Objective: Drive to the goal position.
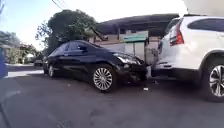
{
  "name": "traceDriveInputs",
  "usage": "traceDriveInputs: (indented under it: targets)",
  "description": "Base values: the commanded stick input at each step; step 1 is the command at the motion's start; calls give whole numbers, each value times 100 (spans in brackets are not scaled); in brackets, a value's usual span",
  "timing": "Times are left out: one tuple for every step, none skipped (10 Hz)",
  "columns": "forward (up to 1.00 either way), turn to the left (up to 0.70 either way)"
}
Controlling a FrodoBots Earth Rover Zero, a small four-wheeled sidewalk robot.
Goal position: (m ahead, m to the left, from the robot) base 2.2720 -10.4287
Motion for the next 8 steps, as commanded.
traceDriveInputs:
  targets:
    - [0,-100]
    - [0,-100]
    - [0,-100]
    - [0,-100]
    - [0,-100]
    - [0,-100]
    - [0,-100]
    - [0,-100]
